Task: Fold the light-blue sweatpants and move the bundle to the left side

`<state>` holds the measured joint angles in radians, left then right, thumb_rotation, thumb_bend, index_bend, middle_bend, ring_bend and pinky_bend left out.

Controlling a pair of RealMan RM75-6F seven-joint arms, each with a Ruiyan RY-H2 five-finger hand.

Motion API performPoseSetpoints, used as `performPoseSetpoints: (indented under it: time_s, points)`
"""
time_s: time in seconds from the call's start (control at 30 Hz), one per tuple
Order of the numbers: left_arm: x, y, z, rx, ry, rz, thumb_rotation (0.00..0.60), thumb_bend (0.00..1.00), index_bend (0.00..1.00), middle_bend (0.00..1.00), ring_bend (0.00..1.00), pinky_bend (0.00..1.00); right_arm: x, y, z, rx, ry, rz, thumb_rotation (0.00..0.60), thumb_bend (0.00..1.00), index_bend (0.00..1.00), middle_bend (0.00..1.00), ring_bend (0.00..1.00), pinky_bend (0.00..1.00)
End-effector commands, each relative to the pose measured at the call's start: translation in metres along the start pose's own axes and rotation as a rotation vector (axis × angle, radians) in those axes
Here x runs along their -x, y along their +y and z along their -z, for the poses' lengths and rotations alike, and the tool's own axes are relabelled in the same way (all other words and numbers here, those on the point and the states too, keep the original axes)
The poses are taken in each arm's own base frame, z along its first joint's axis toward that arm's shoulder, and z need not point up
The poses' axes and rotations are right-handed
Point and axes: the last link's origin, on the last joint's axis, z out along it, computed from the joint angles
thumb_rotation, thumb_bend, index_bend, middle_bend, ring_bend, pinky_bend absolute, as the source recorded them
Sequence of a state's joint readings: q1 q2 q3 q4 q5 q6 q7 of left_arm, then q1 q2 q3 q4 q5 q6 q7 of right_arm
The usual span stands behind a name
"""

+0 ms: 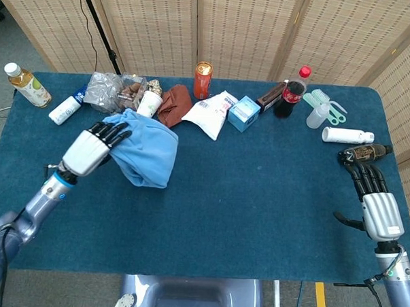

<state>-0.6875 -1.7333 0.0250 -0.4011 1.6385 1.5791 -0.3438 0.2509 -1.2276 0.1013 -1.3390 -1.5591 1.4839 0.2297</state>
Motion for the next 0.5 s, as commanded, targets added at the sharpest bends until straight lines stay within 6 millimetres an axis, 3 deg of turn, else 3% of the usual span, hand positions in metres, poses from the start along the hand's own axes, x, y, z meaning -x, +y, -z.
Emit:
performPoseSetpoints:
  time_s: [0.03,0.07,0.13,0.33,0.5]
  points:
    - [-0.015,-0.029,0.056,-0.071,-0.024,-0.005,0.600,0.74,0.82,0.73,0.72,0.64,0.000,-0.005,0.002,-0.019,-0.001,-0.003,0.600,0.00,0.00,0.00,0.00,0.00]
    - [-0.018,-0.034,0.069,-0.090,-0.032,-0.007,0.600,0.74,0.82,0.73,0.72,0.64,0.001,-0.007,0.002,-0.028,-0.002,-0.005,0.600,0.00,0.00,0.00,0.00,0.00]
    - [-0.026,-0.053,0.119,-0.205,-0.070,0.016,0.600,0.74,0.82,0.73,0.72,0.64,0.000,-0.015,0.006,-0.056,-0.002,-0.013,0.600,0.00,0.00,0.00,0.00,0.00]
    - [-0.031,-0.062,0.163,-0.275,-0.116,0.031,0.600,0.74,0.82,0.73,0.71,0.64,0.001,-0.022,0.009,-0.070,-0.006,-0.022,0.600,0.00,0.00,0.00,0.00,0.00]
    - [-0.030,-0.063,0.177,-0.293,-0.149,0.033,0.600,0.74,0.82,0.73,0.71,0.64,0.004,-0.024,0.009,-0.075,-0.018,-0.017,0.600,0.00,0.00,0.00,0.00,0.00]
